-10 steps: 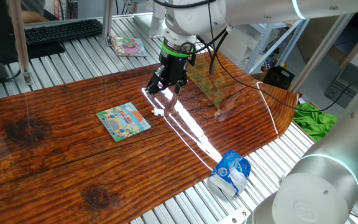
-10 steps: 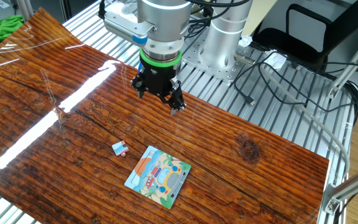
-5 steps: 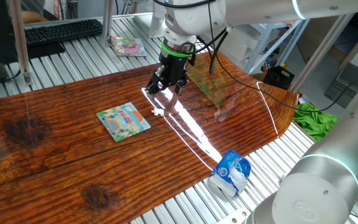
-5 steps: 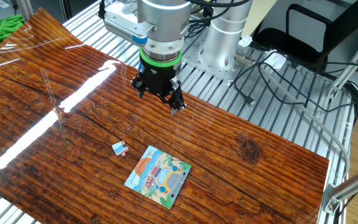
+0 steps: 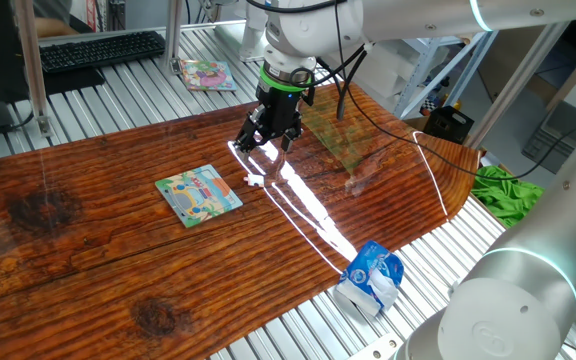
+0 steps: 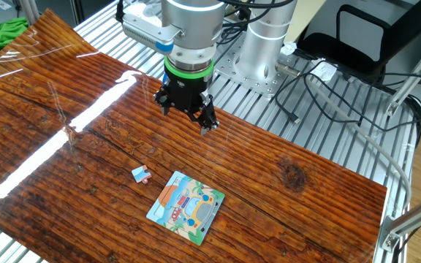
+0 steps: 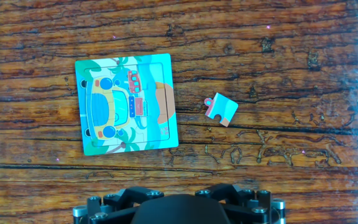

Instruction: Assemble one piece of a puzzle

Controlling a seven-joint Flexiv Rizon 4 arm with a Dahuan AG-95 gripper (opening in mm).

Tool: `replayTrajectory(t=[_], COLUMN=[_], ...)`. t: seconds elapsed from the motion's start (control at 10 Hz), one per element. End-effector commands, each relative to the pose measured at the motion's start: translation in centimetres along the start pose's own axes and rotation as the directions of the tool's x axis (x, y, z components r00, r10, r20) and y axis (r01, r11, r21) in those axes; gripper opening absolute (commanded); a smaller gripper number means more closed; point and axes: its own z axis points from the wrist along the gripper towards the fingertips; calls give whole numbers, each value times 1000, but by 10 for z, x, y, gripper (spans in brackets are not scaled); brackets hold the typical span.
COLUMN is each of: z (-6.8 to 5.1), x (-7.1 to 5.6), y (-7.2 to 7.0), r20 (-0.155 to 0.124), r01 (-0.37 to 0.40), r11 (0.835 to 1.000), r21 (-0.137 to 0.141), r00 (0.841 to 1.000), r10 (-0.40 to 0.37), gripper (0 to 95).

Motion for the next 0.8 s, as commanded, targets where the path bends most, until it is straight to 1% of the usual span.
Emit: replayTrajectory(t=[0.1, 0.8], z=[0, 0], x=[0, 0], y=[0, 0], r20=[-39, -40], r01=[13, 13], r11=[1000, 1000], r21=[16, 14], r00=[999, 999], r10=[-12, -12], gripper=[0, 0])
